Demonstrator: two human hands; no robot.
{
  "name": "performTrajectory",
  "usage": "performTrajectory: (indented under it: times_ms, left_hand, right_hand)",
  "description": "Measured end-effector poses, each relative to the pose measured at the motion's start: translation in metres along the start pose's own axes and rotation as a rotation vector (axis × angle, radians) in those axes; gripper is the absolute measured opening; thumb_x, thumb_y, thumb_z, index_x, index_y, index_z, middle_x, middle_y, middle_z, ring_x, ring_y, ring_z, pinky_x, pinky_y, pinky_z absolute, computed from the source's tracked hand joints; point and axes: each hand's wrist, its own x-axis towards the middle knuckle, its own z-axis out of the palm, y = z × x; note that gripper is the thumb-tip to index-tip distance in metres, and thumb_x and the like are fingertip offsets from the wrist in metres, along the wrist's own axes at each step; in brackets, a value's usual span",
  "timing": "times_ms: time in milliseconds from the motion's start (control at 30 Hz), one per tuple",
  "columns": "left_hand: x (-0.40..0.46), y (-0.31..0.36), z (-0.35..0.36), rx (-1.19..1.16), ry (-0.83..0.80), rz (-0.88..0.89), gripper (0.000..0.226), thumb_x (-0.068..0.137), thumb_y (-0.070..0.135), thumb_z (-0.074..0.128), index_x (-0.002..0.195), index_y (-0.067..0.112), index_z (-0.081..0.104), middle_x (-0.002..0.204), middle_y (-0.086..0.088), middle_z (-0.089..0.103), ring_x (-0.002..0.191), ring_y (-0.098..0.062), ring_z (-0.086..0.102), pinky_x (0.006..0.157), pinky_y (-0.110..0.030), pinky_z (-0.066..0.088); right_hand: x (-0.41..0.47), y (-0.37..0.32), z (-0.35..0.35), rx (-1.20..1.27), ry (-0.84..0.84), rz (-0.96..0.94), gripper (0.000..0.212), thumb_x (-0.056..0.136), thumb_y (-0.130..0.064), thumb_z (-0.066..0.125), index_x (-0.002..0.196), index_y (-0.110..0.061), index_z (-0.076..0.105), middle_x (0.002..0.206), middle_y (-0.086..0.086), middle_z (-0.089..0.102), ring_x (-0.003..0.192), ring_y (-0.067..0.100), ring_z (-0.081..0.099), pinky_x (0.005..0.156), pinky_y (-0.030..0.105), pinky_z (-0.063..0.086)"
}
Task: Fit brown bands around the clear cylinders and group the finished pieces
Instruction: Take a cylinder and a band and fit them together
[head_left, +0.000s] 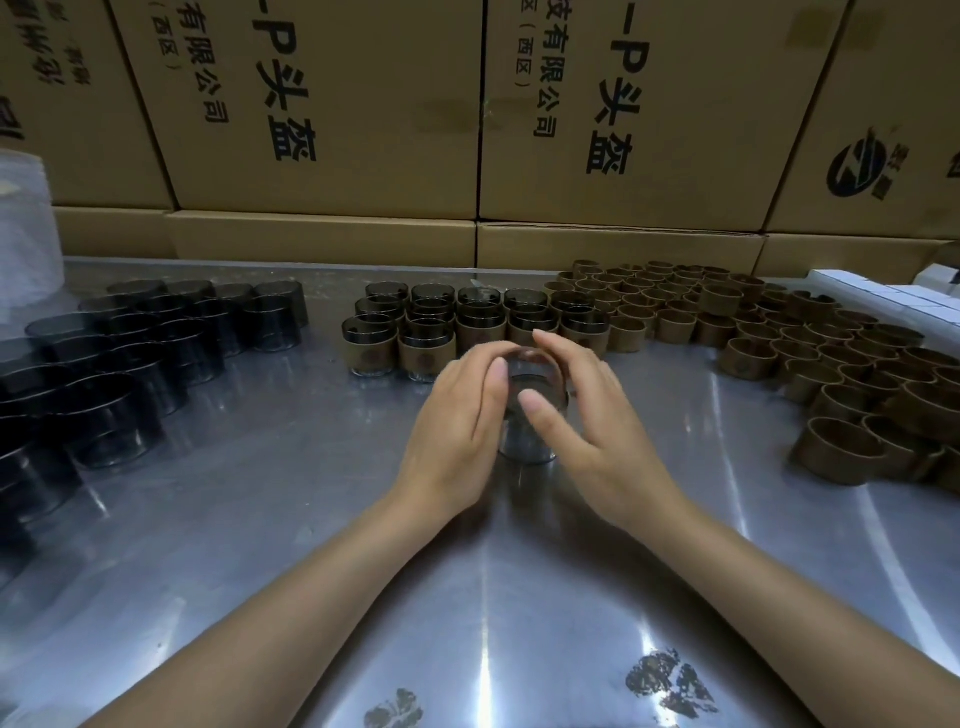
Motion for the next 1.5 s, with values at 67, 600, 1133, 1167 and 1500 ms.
performTrajectory:
  times_ms: [67, 600, 1133, 1167, 1500]
  left_hand:
    - [-0.001, -0.002, 0.002, -0.056, 0.032, -0.060, 0.033, 0.102, 0.033, 0.025, 0.111, 0.026, 0.056, 0.104, 0.010, 0.061, 0.105, -0.014, 0.056, 0.091, -0.038, 0.045]
    - [-0.006, -0.010, 0.005, -0.030, -0.436, -0.295, 0.063, 0.076, 0.080, 0.028, 0.125, 0.041, 0.019, 0.133, 0.013, 0.035, 0.122, 0.000, 0.040, 0.097, -0.017, 0.034]
    - [0.001, -0.008, -0.006, -0.285, -0.480, -0.435, 0.059, 0.088, 0.068, 0.032, 0.138, 0.038, 0.038, 0.144, 0.019, 0.041, 0.133, 0.006, 0.034, 0.114, -0.026, 0.024]
    - [0.000, -0.006, -0.006, -0.270, -0.481, -0.412, 0.059, 0.088, 0.066, 0.026, 0.140, 0.039, 0.035, 0.146, 0.020, 0.037, 0.135, 0.005, 0.031, 0.115, -0.026, 0.021]
    - [-0.008, 0.019, 0.014, -0.319, -0.327, -0.392, 0.058, 0.081, 0.065, 0.015, 0.129, 0.035, 0.030, 0.123, 0.025, 0.040, 0.102, 0.035, 0.033, 0.079, 0.010, 0.025]
  right_hand:
    - [-0.002, 0.004, 0.006, -0.040, -0.058, 0.037, 0.069, 0.086, -0.060, 0.044, 0.145, -0.029, 0.027, 0.133, -0.019, 0.039, 0.127, -0.004, 0.028, 0.097, -0.001, 0.021]
    - [0.001, 0.024, 0.009, 0.328, -0.166, 0.283, 0.037, 0.095, -0.046, 0.025, 0.125, -0.028, 0.037, 0.129, -0.001, 0.045, 0.126, 0.011, 0.043, 0.109, 0.041, 0.036]
    - [0.007, 0.024, -0.001, 0.228, -0.292, 0.429, 0.098, 0.067, -0.084, 0.025, 0.146, -0.027, 0.023, 0.120, -0.027, 0.041, 0.115, -0.008, 0.044, 0.097, 0.017, 0.032]
    - [0.007, 0.022, -0.001, 0.236, -0.298, 0.430, 0.099, 0.065, -0.085, 0.025, 0.145, -0.026, 0.022, 0.119, -0.028, 0.039, 0.115, -0.008, 0.043, 0.099, 0.018, 0.033]
    - [0.009, 0.021, 0.010, 0.614, -0.130, 0.531, 0.095, 0.067, -0.079, 0.040, 0.137, -0.016, 0.038, 0.129, 0.008, 0.057, 0.119, 0.019, 0.056, 0.108, 0.048, 0.039]
